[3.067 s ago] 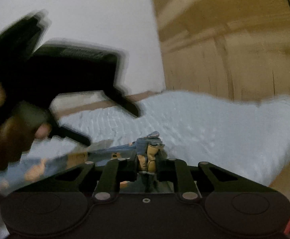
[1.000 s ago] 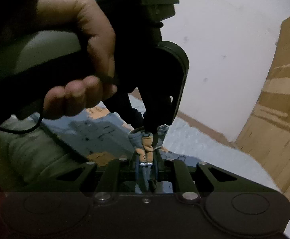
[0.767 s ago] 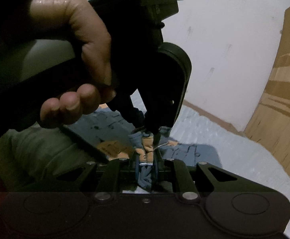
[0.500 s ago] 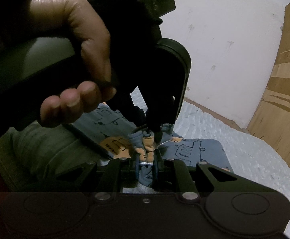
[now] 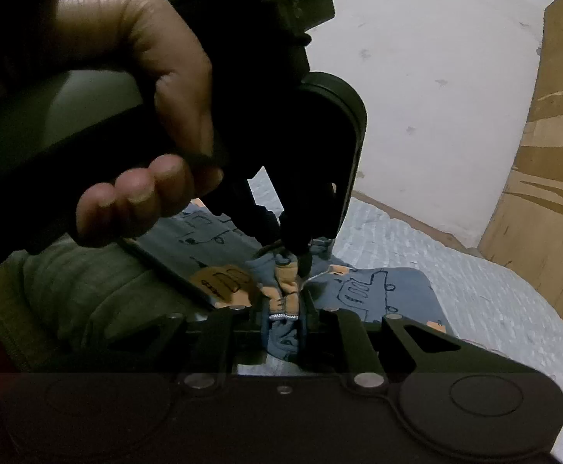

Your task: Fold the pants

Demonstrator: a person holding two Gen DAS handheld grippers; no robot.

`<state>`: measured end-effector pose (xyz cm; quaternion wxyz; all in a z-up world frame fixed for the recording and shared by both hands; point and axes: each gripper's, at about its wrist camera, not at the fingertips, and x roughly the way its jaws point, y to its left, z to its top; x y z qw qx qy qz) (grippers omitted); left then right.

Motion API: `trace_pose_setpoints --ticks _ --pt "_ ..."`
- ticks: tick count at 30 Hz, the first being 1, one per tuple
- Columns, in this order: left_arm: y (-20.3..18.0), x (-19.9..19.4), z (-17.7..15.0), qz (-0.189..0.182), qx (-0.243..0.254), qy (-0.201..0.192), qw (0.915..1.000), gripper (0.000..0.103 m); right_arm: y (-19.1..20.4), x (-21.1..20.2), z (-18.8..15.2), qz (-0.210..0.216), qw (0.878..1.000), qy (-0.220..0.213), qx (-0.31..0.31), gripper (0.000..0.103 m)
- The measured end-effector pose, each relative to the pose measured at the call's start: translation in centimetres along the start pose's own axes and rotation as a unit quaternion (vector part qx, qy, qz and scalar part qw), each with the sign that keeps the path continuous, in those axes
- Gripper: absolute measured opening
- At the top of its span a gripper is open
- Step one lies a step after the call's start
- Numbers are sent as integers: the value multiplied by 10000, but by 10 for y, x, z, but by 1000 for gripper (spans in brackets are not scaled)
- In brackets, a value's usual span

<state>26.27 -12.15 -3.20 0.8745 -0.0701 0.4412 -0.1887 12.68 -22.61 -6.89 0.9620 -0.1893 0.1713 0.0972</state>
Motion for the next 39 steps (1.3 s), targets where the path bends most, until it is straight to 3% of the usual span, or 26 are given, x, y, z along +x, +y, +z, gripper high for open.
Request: trace_pose_setpoints --ticks 14,24,33,39 --pt "-9 -7 2 177 109 -35 9998 10 -2 -2 0 -7 9998 -108 144 14" --pt "-4 -48 22 299 237 -253 9990 10 -1 -15 29 18 9991 -402 113 14" --pt "35 -84 28 831 310 -278 9957 10 29 -15 69 551 9961 -694 -27 14" --pt "78 -71 17 771 -59 -107 9970 10 56 0 73 963 9937 -549 -184 14"
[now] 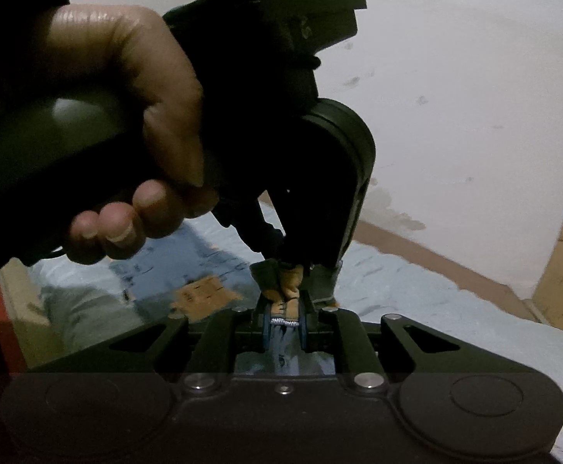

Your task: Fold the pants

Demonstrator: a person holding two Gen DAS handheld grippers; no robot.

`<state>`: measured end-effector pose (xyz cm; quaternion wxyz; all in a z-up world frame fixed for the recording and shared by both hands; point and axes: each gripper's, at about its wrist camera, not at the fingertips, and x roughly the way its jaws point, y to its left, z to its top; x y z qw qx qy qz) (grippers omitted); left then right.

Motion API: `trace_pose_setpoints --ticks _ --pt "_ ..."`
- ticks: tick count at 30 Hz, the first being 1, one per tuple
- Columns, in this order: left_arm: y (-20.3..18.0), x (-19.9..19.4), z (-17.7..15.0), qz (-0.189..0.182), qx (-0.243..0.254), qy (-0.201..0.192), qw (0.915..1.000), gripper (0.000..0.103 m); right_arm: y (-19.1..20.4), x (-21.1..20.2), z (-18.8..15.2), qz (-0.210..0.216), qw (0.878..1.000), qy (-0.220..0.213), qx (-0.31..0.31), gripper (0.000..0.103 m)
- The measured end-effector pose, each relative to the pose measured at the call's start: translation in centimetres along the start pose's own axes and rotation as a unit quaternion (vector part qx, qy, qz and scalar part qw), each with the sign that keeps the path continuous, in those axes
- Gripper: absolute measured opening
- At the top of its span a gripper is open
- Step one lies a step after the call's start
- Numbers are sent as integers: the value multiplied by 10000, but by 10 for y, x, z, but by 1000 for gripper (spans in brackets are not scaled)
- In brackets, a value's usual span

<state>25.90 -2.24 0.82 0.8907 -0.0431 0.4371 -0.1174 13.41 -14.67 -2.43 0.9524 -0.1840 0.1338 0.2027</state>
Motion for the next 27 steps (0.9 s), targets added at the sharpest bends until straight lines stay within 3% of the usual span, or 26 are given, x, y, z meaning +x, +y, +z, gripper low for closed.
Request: trace_pose_setpoints --ticks 7,14,18,20,22,24,27 --pt "29 20 -18 -309 -294 78 9991 10 14 15 -13 245 9993 271 -36 14" --pt "48 23 -27 -658 -639 -20 9958 13 24 20 -21 319 9992 255 2 14" --pt "52 23 -29 -696 -758 -62 9947 20 24 26 -22 286 9993 244 -34 15" --pt "53 18 -30 -651 -790 -108 9947 32 23 28 -23 265 9993 244 -19 19" --pt "53 12 -31 -576 -808 -185 9949 57 21 27 -25 256 9994 227 19 26" --pt "52 7 -31 -453 -809 -284 9953 72 19 23 -25 213 9996 195 62 39" --pt "51 -2 -32 -96 -811 -535 9952 98 12 13 -25 201 9995 95 221 67"
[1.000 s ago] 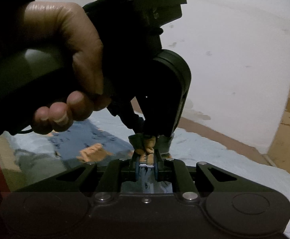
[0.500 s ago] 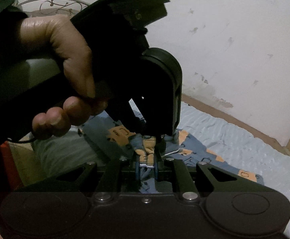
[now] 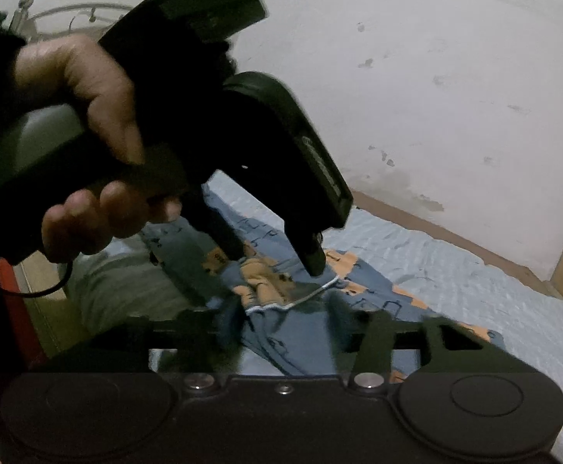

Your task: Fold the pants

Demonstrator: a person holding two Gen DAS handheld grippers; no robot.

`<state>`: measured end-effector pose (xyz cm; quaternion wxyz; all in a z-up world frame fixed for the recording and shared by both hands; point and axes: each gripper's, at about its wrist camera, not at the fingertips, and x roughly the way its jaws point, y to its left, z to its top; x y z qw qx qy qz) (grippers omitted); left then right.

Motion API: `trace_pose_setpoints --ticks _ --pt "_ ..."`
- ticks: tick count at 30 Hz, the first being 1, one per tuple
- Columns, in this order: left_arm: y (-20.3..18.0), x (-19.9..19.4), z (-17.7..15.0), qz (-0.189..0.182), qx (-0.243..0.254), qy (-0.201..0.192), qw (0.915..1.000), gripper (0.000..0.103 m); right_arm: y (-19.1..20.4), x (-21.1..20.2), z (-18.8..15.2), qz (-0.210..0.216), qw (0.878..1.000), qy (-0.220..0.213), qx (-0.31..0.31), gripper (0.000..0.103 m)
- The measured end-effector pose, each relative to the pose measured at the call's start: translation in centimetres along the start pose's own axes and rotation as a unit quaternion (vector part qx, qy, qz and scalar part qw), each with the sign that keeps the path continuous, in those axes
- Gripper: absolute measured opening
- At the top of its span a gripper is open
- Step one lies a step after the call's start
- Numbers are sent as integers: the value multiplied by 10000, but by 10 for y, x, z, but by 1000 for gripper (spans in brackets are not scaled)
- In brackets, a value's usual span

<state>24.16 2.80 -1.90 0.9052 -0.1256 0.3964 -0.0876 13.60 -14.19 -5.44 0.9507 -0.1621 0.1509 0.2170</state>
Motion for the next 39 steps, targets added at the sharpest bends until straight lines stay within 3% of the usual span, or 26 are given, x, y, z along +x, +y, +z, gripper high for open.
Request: trace_pose_setpoints --ticks 2,5,10,15,20,25,31,36,39 --pt "-3 -6 -4 331 70 -300 9990 102 -4 -13 -3 96 9997 -176 138 92" --pt "-10 -5 -10 569 221 -471 9970 102 -10 -33 -7 48 9991 -383 149 102" --pt "-22 6 -27 803 454 -467 9946 102 -37 -46 -18 -578 9972 -312 367 102" --pt "-30 10 -52 1252 1100 -814 9827 102 -79 -30 -24 -1582 9849 222 667 102" --pt "-28 6 -63 1236 1034 -1057 9813 103 -120 -17 -43 -2148 9713 769 673 102" --pt "-25 5 -60 1134 974 -1016 9835 102 -141 -27 -73 -2210 9648 724 1226 102" --pt "-16 4 -33 857 243 -1017 9908 102 -140 -32 -51 -2212 9694 341 1005 102" --pt "-18 29 -15 1528 167 -940 9836 102 -164 8 -24 -2037 9749 549 713 102" --pt "-12 40 -18 1594 90 -828 9837 103 -178 31 -18 -1898 9761 768 728 102"
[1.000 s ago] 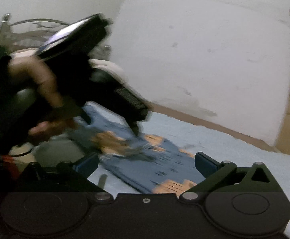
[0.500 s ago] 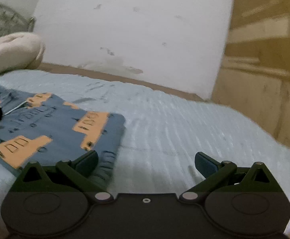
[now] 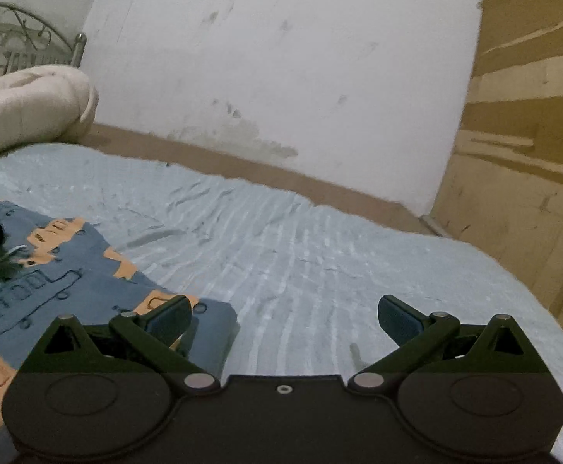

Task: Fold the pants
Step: 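Open both grippers and release the folded pants onto the quilt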

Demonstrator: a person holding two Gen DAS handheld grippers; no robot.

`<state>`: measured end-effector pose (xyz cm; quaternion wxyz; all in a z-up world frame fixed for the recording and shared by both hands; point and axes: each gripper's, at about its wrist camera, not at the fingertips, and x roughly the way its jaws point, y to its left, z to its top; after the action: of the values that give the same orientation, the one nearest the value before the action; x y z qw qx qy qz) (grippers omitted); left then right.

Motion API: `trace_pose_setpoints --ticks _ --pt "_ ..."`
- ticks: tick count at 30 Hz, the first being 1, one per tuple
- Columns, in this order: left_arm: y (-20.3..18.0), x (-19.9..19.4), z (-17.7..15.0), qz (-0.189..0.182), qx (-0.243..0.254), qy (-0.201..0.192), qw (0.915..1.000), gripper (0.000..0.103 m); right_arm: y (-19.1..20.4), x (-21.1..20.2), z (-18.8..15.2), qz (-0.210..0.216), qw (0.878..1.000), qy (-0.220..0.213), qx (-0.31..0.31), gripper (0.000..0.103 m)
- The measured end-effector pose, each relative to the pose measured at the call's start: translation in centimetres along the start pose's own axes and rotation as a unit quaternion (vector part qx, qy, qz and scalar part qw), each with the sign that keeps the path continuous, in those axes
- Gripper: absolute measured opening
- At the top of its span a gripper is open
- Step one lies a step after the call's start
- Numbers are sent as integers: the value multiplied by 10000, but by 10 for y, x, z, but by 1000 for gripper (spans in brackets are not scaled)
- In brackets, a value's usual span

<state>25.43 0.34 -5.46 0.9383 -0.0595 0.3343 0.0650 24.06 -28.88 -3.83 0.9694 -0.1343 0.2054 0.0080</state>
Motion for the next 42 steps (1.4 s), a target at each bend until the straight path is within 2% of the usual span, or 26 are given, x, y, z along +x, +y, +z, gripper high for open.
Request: trace_pose_setpoints --ticks 5,20,25,29,35,42 --pt "2 0 -12 -4 -18 -186 9998 103 -2 33 -16 136 9970 741 182 102" --pt "4 -7 -17 -93 3 -276 9996 102 6 29 -20 -56 9984 557 18 102" --pt "-2 -34 -29 24 172 -386 9991 102 9 3 -13 -344 9978 570 17 102" --pt "-3 -49 -40 216 254 -315 9989 102 14 -28 -14 -326 9983 452 183 102" --pt "7 -68 -53 162 130 -309 9993 102 24 -71 -28 -417 9980 326 356 102" --pt "8 -79 -58 167 74 -284 9994 102 35 -83 -44 -404 9970 470 454 102"
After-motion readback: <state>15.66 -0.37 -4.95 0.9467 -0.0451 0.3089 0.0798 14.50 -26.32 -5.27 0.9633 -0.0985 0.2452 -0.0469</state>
